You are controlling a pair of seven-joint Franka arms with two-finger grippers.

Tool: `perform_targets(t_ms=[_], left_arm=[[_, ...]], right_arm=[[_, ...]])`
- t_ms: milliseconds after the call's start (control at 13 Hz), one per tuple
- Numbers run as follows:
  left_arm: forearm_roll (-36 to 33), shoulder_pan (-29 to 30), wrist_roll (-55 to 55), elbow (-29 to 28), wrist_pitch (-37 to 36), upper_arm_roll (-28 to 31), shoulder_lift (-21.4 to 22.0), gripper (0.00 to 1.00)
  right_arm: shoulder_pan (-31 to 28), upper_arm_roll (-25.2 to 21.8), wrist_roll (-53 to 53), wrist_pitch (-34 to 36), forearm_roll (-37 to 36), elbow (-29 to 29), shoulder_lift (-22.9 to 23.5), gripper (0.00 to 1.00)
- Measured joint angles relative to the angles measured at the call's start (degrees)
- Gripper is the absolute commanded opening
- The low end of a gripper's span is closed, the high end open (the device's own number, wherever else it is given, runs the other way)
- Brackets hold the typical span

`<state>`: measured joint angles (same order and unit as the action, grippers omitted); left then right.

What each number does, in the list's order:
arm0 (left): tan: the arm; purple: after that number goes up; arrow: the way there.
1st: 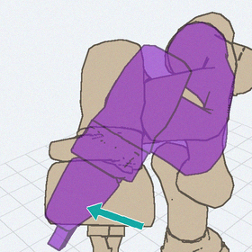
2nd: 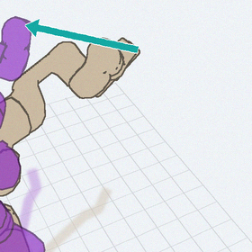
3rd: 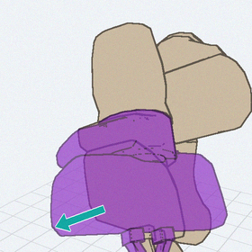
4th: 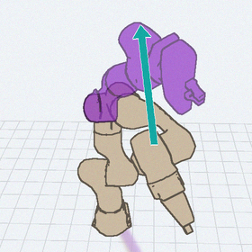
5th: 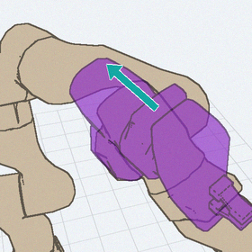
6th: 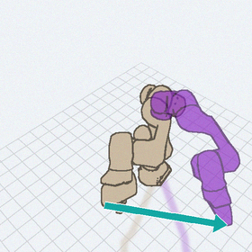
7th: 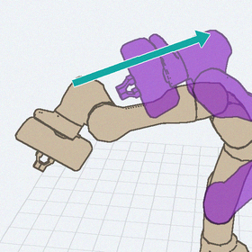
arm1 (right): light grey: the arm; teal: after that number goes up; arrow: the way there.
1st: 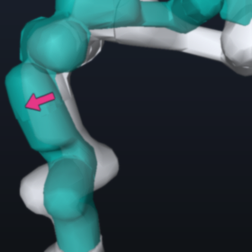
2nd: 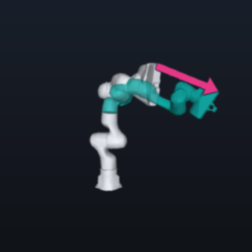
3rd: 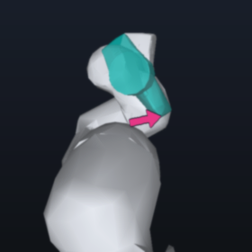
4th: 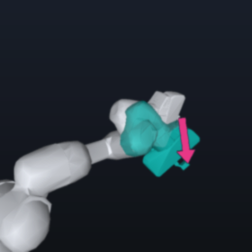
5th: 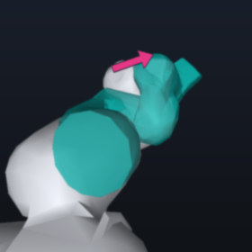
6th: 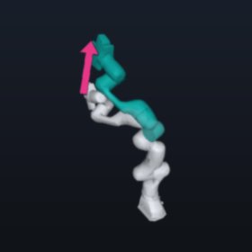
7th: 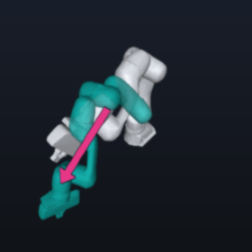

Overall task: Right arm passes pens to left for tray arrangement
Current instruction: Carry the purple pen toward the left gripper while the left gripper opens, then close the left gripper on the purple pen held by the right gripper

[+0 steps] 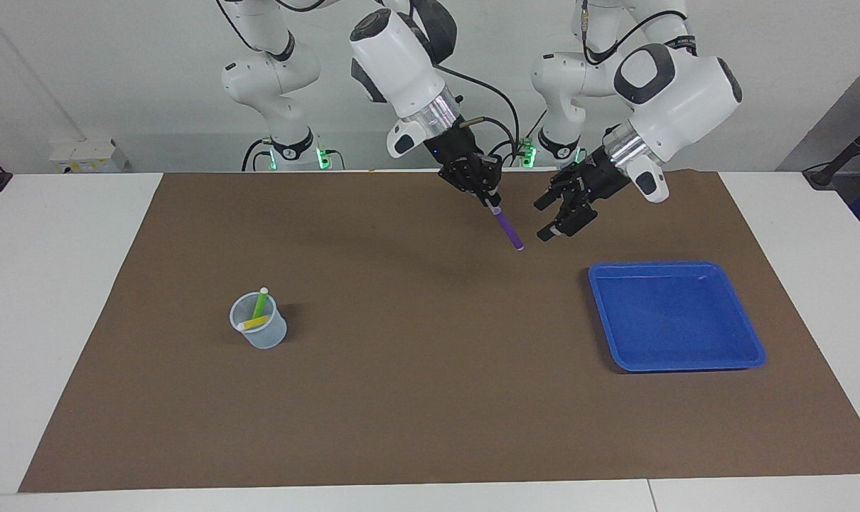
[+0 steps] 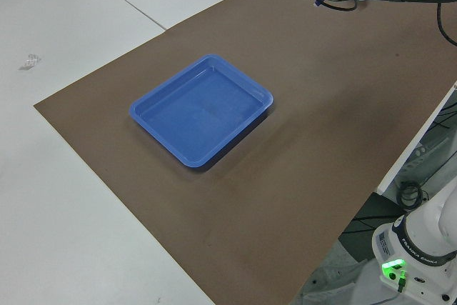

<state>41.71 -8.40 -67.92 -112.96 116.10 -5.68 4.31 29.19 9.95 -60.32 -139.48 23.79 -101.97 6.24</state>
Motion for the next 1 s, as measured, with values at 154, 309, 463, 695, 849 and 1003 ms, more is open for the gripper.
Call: perform_targets(t_ms=[154, 309, 463, 695, 849, 1003], left_arm=[[0.0, -2.2, 2.4, -3.4, 5.5, -0.4, 0.6, 0.98], [0.0, -3.3, 2.9, -5.0, 7.7, -0.6, 1.2, 0.96], [0.0, -3.3, 3.1, -5.2, 8.1, -0.5, 1.4, 0.88], [0.1, -3.7, 3.5, -5.5, 8.6, -0.7, 1.5, 0.89], [0.2, -4.6, 3.5, -6.1, 10.5, -0.7, 1.5, 0.89], [1.0, -5.6, 3.5, -6.4, 11.5, -0.8, 1.5, 0.88]], right_arm=[[0.0, 0.0, 0.0, 0.0, 0.0, 0.0, 0.0, 0.00], [0.0, 0.0, 0.0, 0.0, 0.0, -0.1, 0.0, 0.00], [0.0, 0.0, 0.0, 0.0, 0.0, -0.1, 0.0, 0.00], [0.0, 0.0, 0.0, 0.0, 0.0, -0.2, 0.0, 0.00], [0.0, 0.0, 0.0, 0.0, 0.0, -0.2, 0.0, 0.00], [0.1, 0.0, 0.0, 0.0, 0.0, -0.2, 0.0, 0.00]])
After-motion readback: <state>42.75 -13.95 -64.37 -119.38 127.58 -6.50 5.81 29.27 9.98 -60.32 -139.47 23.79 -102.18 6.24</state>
